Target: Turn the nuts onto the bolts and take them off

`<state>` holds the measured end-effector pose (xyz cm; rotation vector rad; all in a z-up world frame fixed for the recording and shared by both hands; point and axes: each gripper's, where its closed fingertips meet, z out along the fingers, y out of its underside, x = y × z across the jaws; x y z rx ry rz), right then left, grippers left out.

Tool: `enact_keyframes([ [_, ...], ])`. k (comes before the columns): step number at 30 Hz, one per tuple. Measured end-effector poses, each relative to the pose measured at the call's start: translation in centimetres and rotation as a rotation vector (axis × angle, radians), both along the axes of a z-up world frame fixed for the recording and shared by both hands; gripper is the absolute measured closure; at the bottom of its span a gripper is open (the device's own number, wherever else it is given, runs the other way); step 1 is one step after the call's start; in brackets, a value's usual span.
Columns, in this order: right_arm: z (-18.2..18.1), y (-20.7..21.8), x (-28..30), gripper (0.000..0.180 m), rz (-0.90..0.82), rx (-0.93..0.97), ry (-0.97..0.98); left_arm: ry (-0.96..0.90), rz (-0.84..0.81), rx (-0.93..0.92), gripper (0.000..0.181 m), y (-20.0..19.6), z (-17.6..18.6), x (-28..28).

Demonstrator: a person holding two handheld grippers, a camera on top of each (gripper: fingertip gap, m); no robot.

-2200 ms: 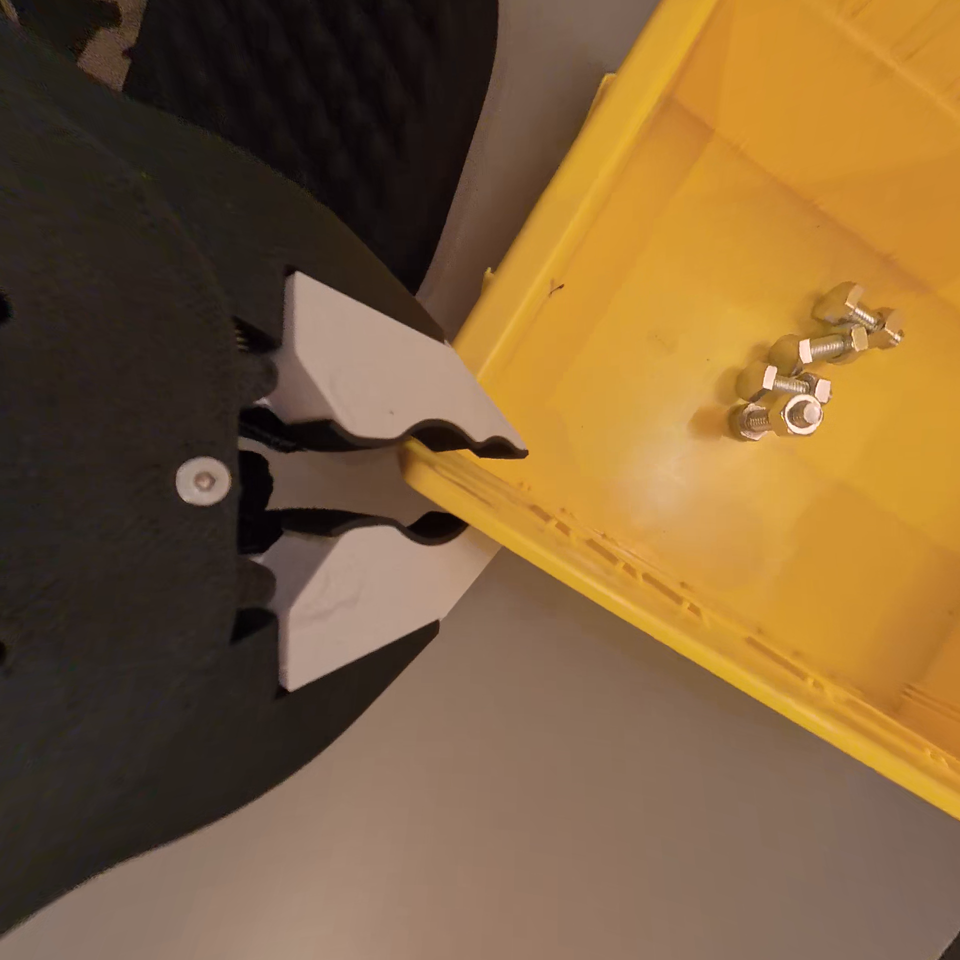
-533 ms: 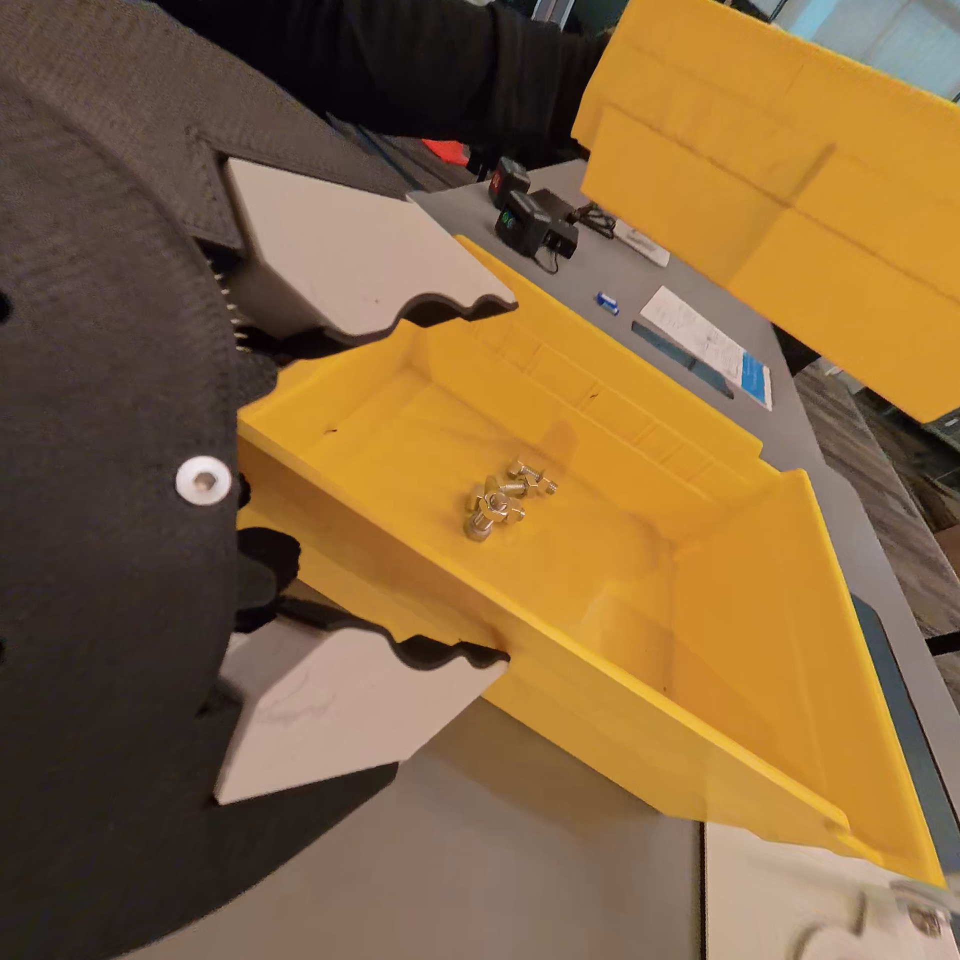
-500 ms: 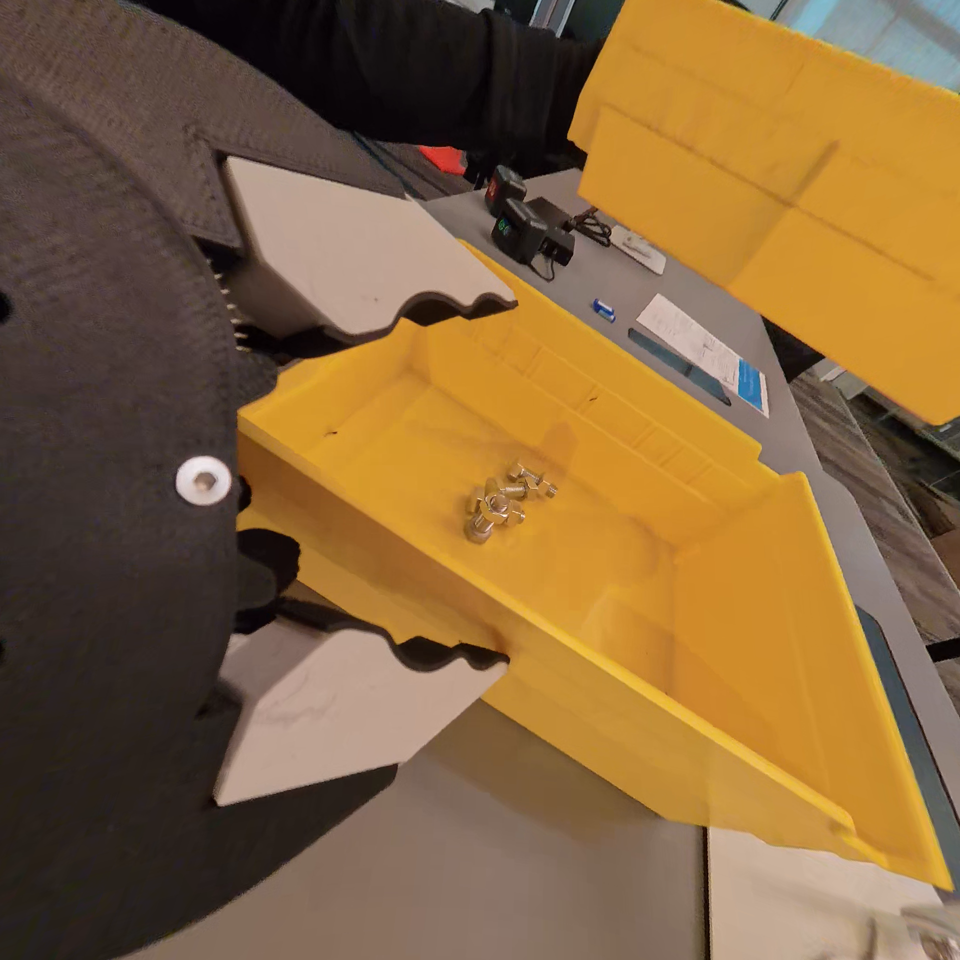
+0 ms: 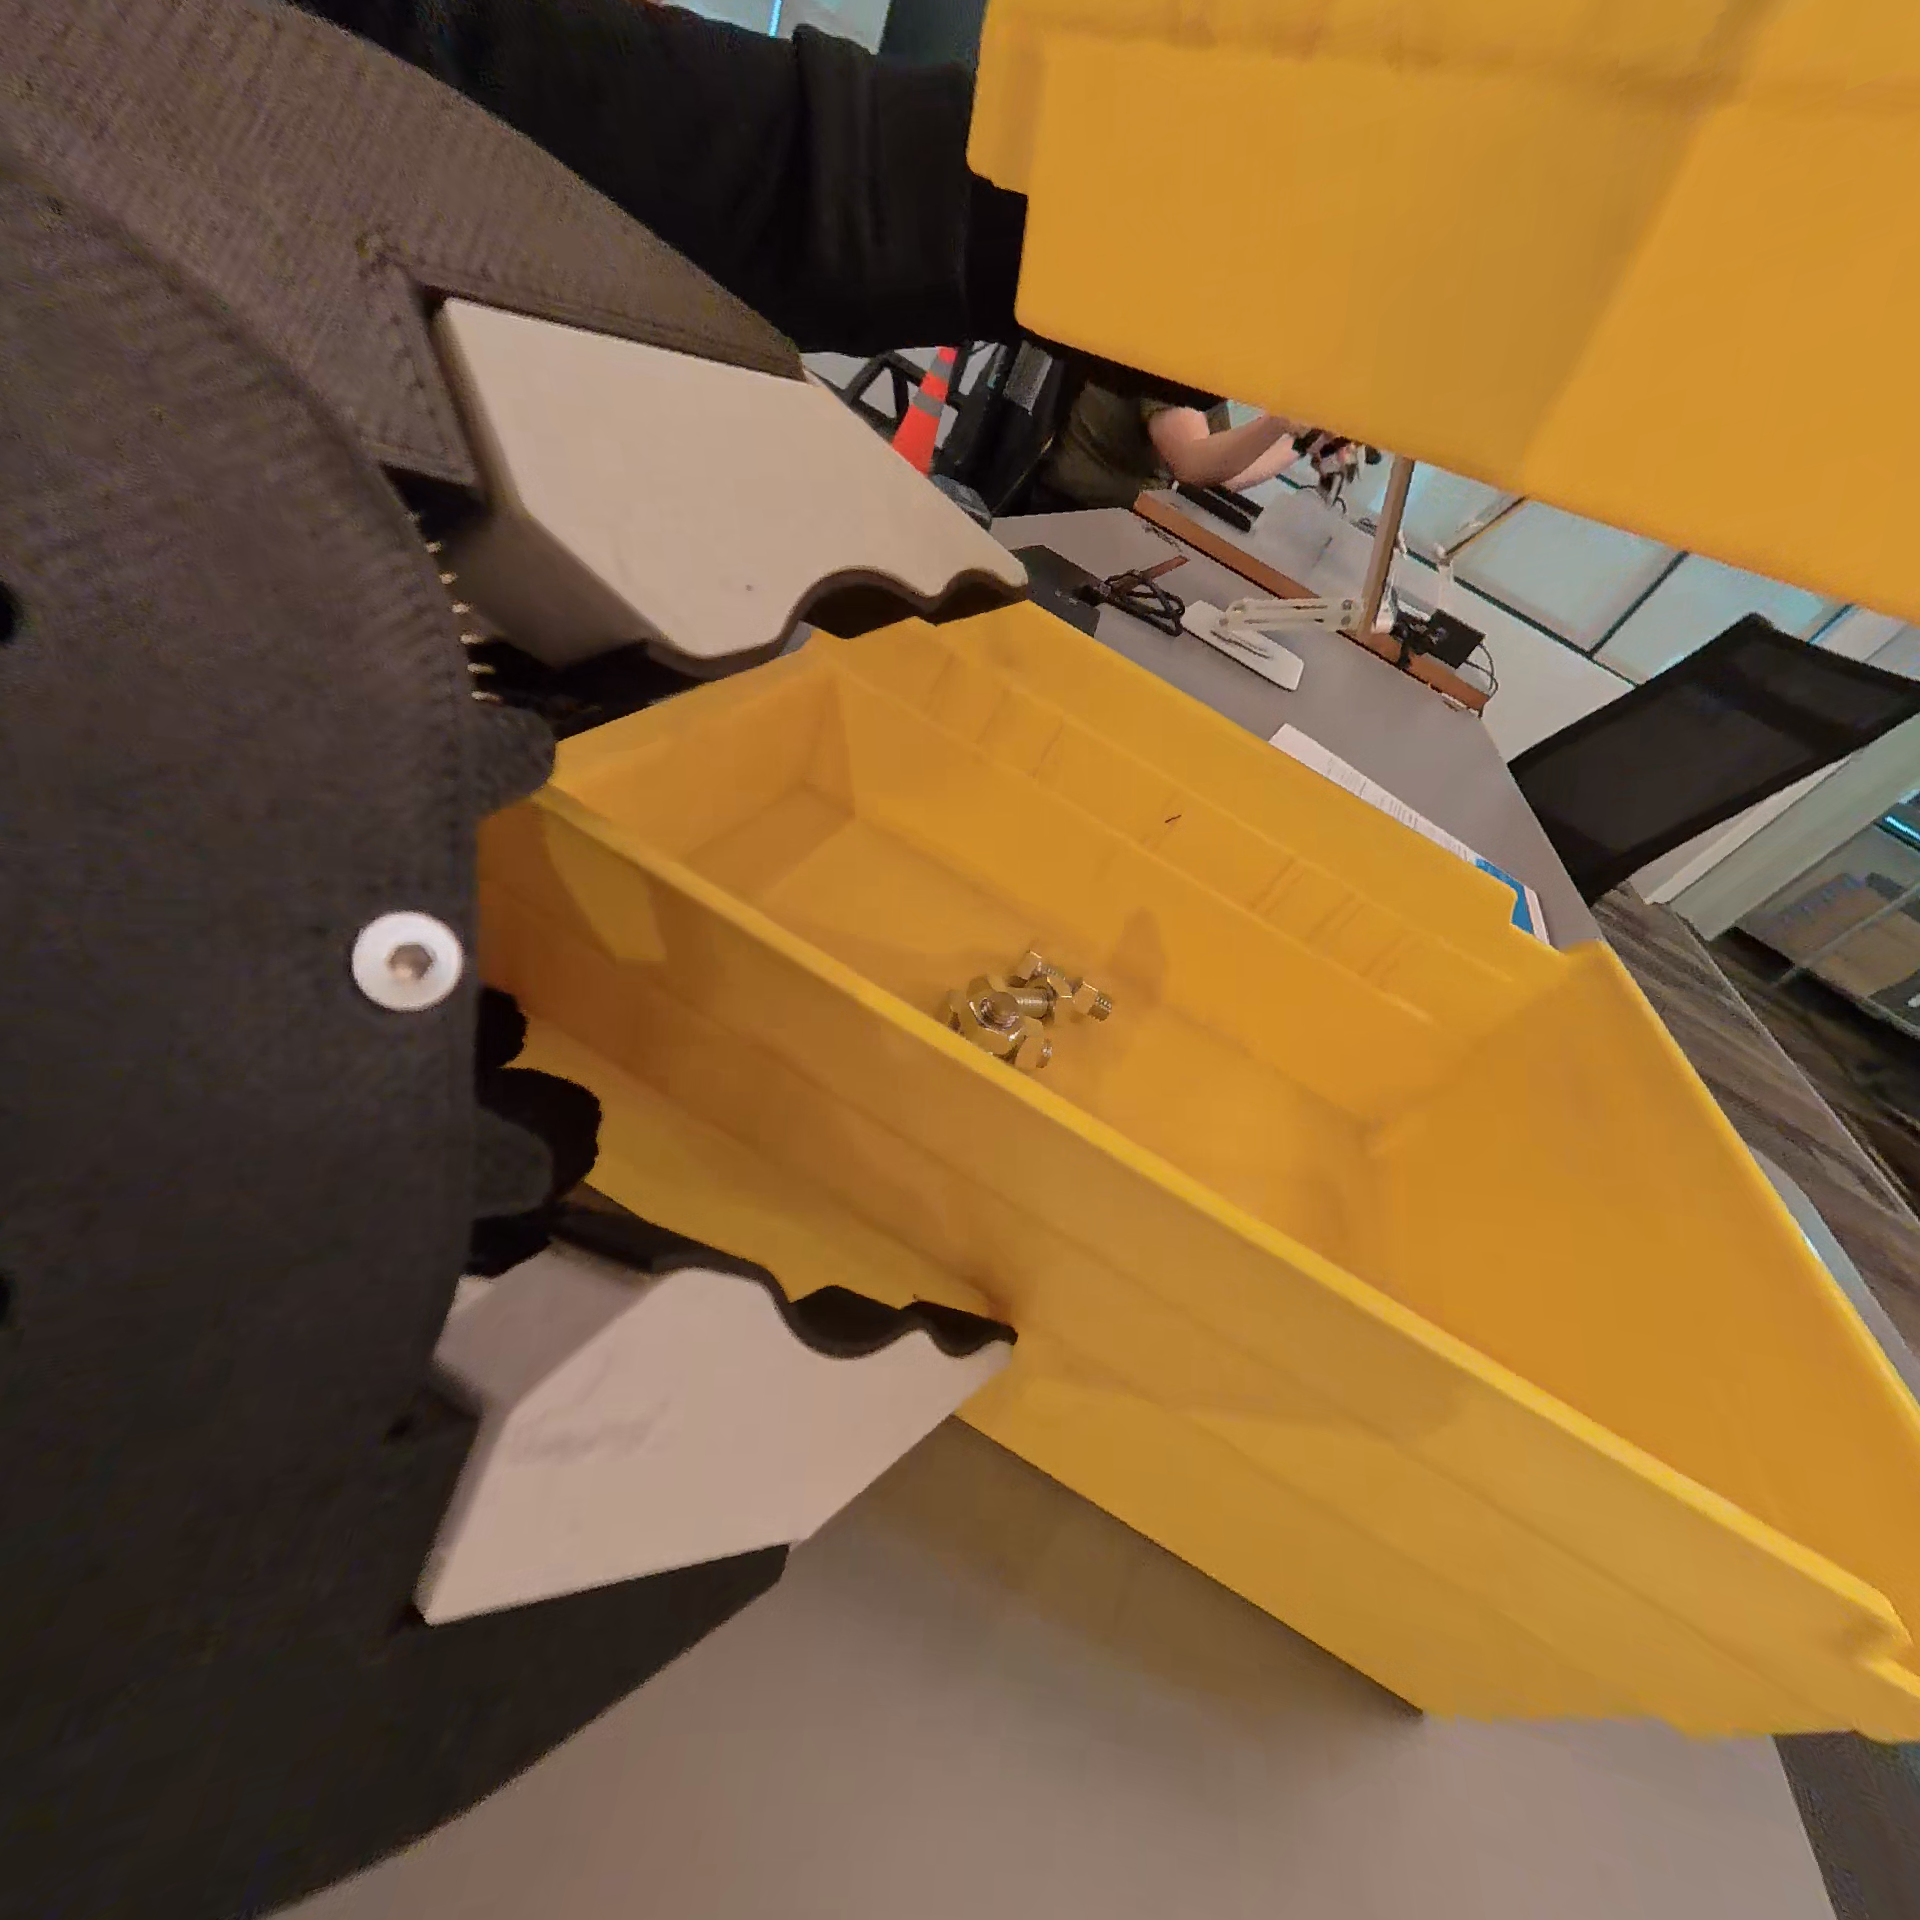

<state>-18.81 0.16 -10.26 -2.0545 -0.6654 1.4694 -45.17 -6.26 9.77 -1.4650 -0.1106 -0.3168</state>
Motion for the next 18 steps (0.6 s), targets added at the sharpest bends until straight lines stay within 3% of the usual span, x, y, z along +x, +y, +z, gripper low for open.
enact_keyframes([
  [1,0.0,0.0,-0.9,0.051,0.011,0.000,0.002,0.002,-0.003,0.000,0.177,0.1,0.1,0.1],
  [9,1.0,-0.2,-4.3,0.039,0.084,0.018,0.037,0.008,-0.060,0.025,0.177,0.8,1.4,2.4],
  [18,8.5,1.4,9.2,0.050,-0.038,0.144,0.163,0.117,-0.269,0.008,0.177,3.3,3.5,11.9],
])
